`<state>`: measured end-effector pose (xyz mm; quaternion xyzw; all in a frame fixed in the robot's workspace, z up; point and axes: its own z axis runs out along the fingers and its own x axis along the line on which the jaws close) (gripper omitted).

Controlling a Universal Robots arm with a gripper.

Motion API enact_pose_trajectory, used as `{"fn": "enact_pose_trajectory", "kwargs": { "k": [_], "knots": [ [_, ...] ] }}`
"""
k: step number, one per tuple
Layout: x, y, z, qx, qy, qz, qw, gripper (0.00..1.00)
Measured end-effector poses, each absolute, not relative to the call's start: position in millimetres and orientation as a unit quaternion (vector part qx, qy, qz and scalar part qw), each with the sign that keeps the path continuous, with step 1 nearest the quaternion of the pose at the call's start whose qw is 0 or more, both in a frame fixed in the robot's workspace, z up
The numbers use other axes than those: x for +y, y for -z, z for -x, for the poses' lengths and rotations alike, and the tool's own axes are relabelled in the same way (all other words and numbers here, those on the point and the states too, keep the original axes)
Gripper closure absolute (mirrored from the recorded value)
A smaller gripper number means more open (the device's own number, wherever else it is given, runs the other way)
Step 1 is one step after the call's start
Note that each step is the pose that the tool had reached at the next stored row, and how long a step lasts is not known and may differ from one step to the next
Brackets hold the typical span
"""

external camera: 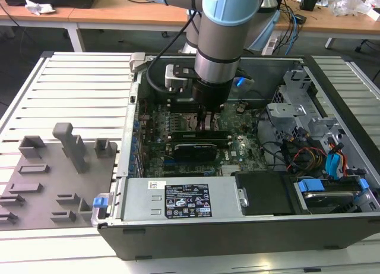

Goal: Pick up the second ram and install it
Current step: 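Insert the second ram into the second slot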

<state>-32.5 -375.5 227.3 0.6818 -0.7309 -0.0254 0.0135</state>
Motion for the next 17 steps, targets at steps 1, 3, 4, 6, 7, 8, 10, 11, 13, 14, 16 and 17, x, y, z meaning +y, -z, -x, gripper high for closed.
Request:
{"fn": "enact_pose_trajectory", "kwargs": {
  "k": [1, 3, 4, 6, 7, 8, 10, 11, 13, 14, 16, 17],
  "knots": [
    [-375.6, -227.0, 32.5, -0.731, 0.025, -0.682, 0.014, 0.87],
    [-375.4, -226.6, 32.4, -0.730, 0.025, -0.683, 0.014, 0.87],
    [-375.2, -226.4, 32.4, -0.729, 0.025, -0.683, 0.014, 0.87],
    [-375.1, -225.2, 32.4, -0.729, 0.025, -0.684, 0.013, 0.87],
    [-375.1, -225.1, 32.4, -0.729, 0.025, -0.684, 0.014, 0.87],
    [-375.1, -225.1, 32.4, -0.729, 0.025, -0.684, 0.014, 0.87],
    [-375.1, -225.1, 32.3, -0.729, 0.025, -0.684, 0.014, 0.87],
    [-375.1, -225.2, 32.3, -0.728, 0.025, -0.685, 0.013, 0.87],
    [-375.1, -225.4, 32.3, -0.725, 0.025, -0.688, 0.014, 0.87],
    [-375.1, -225.5, 32.3, -0.725, 0.025, -0.688, 0.014, 0.87],
    [-375.1, -226.5, 32.5, -0.725, 0.025, -0.688, 0.013, 0.87],
    [-375.1, -226.5, 32.5, -0.725, 0.025, -0.688, 0.013, 0.87]
  ]
}}
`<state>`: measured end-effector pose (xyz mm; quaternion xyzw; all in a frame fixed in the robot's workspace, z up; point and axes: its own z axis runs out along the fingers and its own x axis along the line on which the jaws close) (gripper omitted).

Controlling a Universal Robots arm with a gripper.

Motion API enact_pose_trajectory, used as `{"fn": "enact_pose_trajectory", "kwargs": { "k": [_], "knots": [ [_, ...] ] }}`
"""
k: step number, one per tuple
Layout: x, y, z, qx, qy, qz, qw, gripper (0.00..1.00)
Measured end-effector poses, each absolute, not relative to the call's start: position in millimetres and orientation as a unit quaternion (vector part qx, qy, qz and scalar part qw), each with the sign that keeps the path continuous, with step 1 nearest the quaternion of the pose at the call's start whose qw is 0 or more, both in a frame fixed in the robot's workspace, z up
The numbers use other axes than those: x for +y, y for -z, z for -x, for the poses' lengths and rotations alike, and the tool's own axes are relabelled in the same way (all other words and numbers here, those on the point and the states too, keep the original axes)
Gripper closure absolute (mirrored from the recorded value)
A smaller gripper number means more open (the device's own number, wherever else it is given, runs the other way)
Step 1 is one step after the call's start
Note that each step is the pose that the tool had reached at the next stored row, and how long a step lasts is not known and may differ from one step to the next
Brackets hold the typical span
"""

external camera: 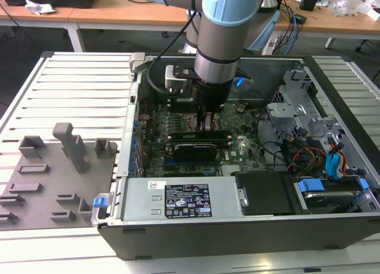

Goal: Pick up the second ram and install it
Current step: 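Insert the second ram into the second slot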

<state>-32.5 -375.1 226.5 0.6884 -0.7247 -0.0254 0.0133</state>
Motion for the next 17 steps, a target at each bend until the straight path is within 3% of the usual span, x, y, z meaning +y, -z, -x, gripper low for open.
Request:
{"fn": "enact_pose_trajectory", "kwargs": {
  "k": [13, 17],
  "knots": [
    [-375.5, -221.7, 32.7, -0.725, 0.028, -0.688, 0.012, 0.87],
    [-375.5, -228.1, 32.6, -0.725, 0.027, -0.688, 0.012, 0.79]
  ]
}}
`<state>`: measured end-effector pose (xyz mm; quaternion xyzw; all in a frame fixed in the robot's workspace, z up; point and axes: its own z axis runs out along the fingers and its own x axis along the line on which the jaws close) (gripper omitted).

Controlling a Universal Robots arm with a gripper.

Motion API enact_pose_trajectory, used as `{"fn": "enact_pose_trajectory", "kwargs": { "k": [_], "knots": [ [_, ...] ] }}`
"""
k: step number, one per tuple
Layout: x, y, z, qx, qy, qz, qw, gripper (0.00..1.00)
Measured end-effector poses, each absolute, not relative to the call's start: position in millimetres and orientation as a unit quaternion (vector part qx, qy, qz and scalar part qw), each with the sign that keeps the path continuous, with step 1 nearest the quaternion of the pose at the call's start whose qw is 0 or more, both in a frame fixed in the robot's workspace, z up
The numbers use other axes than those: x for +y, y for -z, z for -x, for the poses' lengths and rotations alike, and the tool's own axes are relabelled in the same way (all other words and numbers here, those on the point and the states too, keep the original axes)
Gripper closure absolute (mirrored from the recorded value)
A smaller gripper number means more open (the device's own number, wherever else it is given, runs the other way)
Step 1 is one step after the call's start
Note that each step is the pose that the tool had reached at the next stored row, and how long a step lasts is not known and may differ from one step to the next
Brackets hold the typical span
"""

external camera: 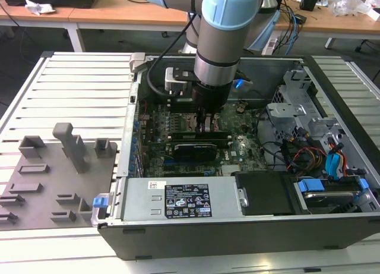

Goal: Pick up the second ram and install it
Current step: 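Insert the second ram into the second slot, then press down the second ram until it locks into place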

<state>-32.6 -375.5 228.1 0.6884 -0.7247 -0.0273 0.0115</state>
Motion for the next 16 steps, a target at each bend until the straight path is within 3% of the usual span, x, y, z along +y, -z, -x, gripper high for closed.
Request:
{"fn": "enact_pose_trajectory", "kwargs": {
  "k": [3, 4, 16],
  "knots": [
    [-372, -257, 33, -0.725, 0.027, -0.688, 0.012, 0.80],
    [-371, -263, 33, -0.725, 0.026, -0.688, 0.013, 0.89],
    [-371, -265, 31, -0.725, 0.026, -0.688, 0.013, 0.89]
  ]
}}
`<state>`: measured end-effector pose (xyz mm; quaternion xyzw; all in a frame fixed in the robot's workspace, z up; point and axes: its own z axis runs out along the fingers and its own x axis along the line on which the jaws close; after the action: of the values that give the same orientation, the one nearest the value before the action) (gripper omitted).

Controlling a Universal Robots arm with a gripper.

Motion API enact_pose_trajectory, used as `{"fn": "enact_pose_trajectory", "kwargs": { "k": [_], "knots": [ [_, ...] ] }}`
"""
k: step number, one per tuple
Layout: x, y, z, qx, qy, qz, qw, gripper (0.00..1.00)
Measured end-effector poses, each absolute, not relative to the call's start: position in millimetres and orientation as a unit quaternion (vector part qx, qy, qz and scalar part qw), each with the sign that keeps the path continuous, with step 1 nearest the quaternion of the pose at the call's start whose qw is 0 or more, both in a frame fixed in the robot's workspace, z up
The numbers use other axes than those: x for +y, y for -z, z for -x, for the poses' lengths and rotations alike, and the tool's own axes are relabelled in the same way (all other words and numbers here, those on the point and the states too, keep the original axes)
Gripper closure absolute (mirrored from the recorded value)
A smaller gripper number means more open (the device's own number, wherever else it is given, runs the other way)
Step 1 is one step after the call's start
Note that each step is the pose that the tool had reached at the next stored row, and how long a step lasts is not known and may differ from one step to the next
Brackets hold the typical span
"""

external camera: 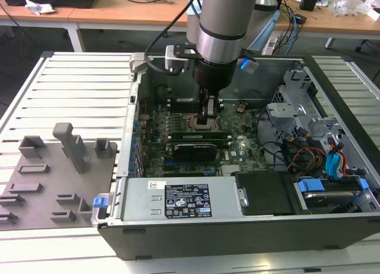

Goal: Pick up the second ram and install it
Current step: 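Press down the second ram until it locks into place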

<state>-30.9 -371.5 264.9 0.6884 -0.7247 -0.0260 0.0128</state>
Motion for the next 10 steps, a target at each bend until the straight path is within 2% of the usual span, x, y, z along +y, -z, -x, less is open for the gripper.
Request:
{"fn": "enact_pose_trajectory", "kwargs": {
  "k": [4, 10],
  "knots": [
    [-371, -256, -13, -0.725, 0.029, -0.688, 0.016, 0.89],
    [-371, -234, -26, -0.724, 0.029, -0.689, 0.017, 0.89]
  ]
}}
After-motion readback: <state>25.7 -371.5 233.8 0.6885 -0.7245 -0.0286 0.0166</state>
